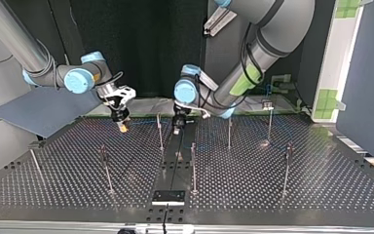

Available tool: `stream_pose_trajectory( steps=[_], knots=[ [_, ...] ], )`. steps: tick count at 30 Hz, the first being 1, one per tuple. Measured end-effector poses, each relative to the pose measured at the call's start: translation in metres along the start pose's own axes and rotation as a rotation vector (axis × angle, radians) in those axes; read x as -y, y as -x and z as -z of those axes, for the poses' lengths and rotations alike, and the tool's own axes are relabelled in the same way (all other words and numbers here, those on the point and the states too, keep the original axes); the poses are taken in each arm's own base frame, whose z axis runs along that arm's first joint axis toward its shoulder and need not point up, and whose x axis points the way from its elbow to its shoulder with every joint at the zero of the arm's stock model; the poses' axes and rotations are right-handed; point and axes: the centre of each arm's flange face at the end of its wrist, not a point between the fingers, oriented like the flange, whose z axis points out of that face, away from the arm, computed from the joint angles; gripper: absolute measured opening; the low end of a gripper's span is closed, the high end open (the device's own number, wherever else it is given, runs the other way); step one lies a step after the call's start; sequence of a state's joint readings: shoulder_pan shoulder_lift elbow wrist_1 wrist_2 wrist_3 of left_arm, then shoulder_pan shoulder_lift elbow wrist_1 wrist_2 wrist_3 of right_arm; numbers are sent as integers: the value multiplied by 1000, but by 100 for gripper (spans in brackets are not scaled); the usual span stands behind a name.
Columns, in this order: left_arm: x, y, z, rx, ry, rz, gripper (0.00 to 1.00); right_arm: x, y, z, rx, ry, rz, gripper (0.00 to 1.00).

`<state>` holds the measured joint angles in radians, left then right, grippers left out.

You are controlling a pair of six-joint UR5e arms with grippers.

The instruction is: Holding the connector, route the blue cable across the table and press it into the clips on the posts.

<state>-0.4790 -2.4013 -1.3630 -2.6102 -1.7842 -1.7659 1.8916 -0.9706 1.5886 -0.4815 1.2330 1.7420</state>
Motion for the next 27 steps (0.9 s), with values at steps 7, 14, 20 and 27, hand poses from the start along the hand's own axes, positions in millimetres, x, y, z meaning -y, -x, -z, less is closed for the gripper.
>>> stream_pose_trajectory(
  steps=[7, 14, 20, 27],
  knots=[
    [-2, 18, -13, 6, 15, -12, 4, -9, -3, -2, -22, 7, 0, 0],
    [-4, 29, -17, 13, 48, -13, 7, -16, -7, -4, -34, 2, 2, 0],
    [-4, 30, -15, 7, 59, -9, 20, -18, -7, -4, -31, -3, 1, 0],
    [8, 23, -5, -30, 62, -31, 100, -18, -6, -3, -26, -6, 0, 0]
  ],
)
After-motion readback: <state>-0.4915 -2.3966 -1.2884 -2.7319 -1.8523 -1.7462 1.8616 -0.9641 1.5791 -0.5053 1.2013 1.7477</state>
